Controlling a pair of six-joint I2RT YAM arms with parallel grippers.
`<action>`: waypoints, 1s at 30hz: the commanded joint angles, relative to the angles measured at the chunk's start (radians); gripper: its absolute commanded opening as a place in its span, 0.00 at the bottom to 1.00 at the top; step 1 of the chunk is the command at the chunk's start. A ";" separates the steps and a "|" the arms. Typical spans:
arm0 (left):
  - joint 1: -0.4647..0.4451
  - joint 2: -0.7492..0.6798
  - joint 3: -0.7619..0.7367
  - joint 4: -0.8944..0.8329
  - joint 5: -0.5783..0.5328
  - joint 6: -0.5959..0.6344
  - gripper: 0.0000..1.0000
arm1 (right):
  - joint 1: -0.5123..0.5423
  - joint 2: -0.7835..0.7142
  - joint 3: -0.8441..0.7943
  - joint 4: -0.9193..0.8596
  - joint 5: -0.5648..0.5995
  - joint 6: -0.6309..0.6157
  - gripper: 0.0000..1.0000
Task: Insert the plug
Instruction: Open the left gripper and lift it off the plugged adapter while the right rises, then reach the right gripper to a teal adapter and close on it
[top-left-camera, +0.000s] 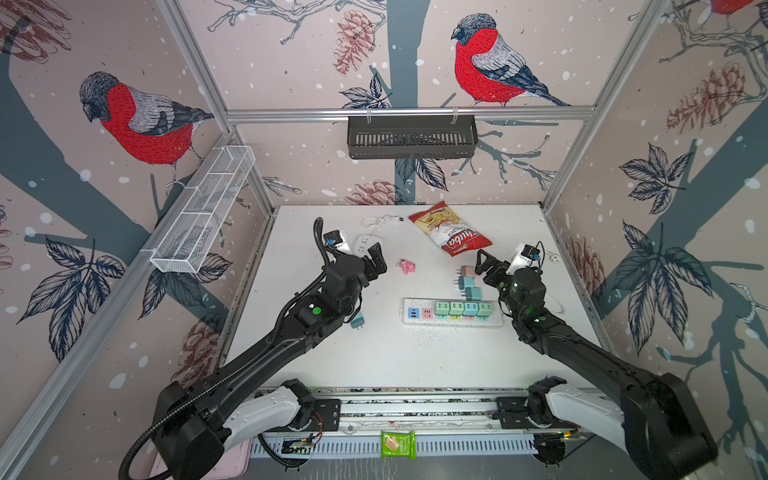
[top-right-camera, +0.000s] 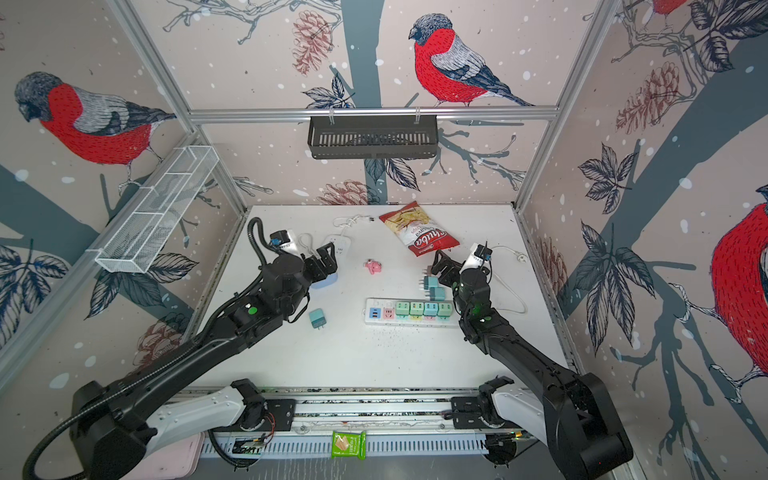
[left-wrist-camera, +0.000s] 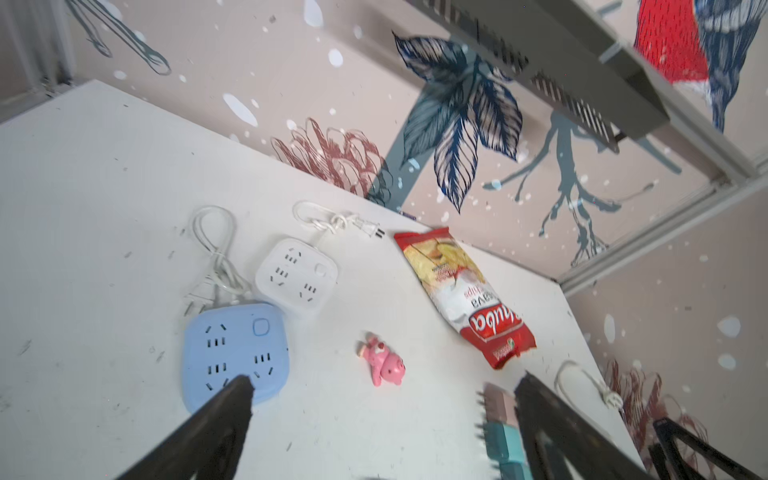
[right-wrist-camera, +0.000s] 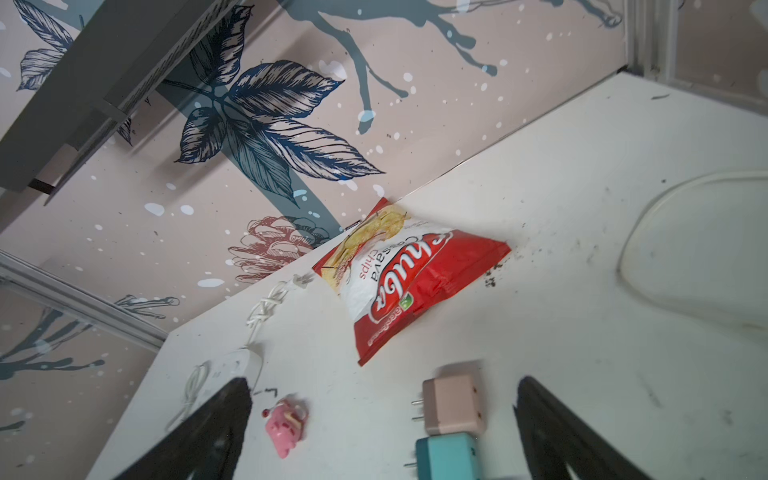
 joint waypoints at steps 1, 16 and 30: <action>0.001 -0.069 -0.108 0.091 -0.213 -0.020 0.98 | 0.059 -0.026 0.059 -0.173 0.001 0.084 1.00; 0.109 -0.258 -0.406 0.283 -0.112 0.064 0.98 | 0.420 0.132 0.332 -0.256 -0.012 -0.210 1.00; 0.379 -0.174 -0.414 0.185 0.012 -0.121 0.98 | 0.622 0.517 0.605 -0.423 0.067 -0.214 0.87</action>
